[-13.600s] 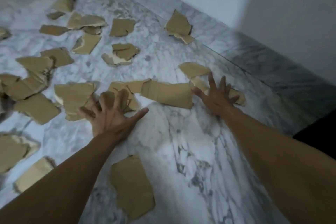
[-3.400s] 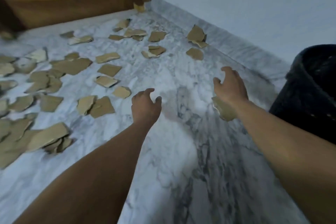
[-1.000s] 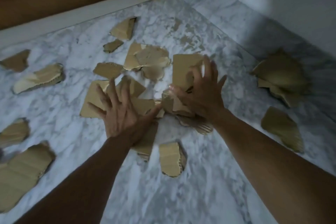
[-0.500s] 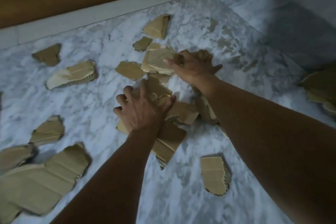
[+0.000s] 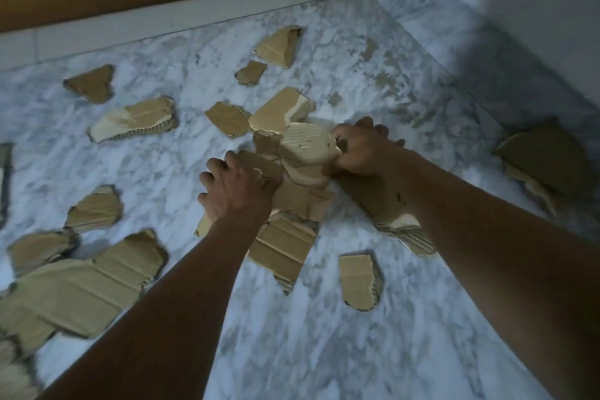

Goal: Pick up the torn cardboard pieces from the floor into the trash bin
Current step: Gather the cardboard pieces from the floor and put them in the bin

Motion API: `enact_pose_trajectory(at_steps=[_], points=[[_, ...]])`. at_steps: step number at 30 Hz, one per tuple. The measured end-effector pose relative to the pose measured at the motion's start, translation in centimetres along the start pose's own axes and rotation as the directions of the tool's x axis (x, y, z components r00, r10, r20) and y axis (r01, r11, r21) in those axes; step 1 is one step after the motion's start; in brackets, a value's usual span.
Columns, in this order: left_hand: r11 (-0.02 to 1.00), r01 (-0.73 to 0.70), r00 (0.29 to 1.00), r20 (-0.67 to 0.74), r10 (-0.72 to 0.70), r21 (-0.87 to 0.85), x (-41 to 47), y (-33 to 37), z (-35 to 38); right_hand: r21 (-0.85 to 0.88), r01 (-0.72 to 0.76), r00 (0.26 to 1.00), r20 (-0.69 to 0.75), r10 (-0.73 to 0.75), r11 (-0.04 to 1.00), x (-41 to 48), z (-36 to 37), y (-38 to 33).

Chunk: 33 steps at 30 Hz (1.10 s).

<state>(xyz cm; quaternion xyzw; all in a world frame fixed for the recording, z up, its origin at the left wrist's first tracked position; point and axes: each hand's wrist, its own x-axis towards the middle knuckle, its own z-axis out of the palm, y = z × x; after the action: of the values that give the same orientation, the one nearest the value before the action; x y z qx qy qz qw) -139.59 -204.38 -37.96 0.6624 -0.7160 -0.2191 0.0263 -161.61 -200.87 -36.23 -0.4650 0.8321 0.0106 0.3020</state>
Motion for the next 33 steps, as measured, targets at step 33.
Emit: enact_pose_trajectory(at_steps=[33], points=[[0.853,0.042,0.937,0.316,0.146,-0.520,-8.8,-1.7,-1.1,0.699,0.054,0.904,-0.338,0.262,0.713,-13.2,9.8,-0.2]])
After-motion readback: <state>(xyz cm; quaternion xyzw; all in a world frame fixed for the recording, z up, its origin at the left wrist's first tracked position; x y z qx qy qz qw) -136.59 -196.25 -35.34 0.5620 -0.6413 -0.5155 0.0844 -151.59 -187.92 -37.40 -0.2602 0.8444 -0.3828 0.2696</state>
